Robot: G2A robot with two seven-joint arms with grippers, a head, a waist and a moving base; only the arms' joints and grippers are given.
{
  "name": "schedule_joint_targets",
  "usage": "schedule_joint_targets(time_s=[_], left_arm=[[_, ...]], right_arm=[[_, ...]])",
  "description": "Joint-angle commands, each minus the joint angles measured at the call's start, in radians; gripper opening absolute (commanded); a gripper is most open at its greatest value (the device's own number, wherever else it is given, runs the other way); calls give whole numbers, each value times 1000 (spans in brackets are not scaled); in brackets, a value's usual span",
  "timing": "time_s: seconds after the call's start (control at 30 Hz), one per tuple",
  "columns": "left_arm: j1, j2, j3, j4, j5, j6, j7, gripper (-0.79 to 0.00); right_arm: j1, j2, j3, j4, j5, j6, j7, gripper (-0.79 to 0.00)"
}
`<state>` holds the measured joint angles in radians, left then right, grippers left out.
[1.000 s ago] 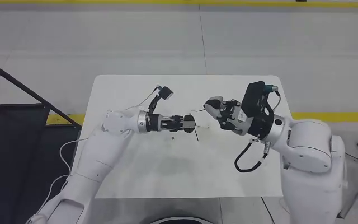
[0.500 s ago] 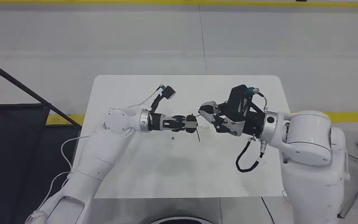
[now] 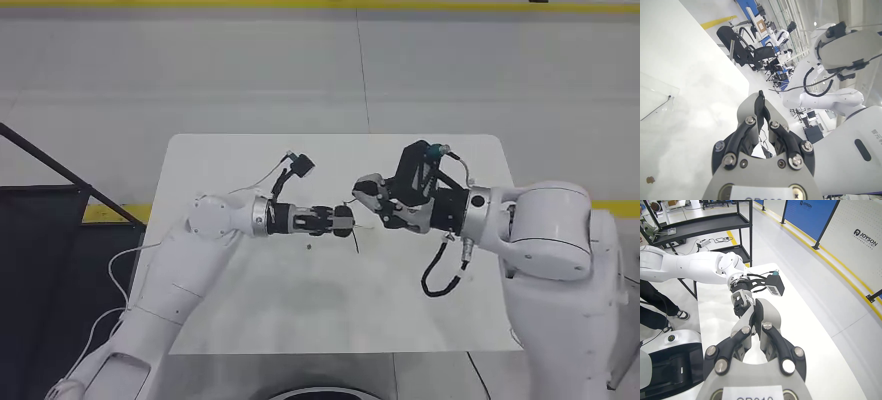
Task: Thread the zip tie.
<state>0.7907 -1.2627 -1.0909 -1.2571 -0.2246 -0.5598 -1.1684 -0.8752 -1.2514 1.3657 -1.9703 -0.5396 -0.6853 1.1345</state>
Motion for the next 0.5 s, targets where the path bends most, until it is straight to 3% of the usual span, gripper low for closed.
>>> schedule_joint_targets(time_s=[0.0, 0.47], left_arm=[[8, 5, -4, -31, 90, 7, 45, -785], [50, 28, -4, -178, 345, 25, 145, -785]], right_arm=[[2, 6, 2, -7, 3, -2, -1, -785], [-7, 76, -31, -41, 5, -28, -28, -785]])
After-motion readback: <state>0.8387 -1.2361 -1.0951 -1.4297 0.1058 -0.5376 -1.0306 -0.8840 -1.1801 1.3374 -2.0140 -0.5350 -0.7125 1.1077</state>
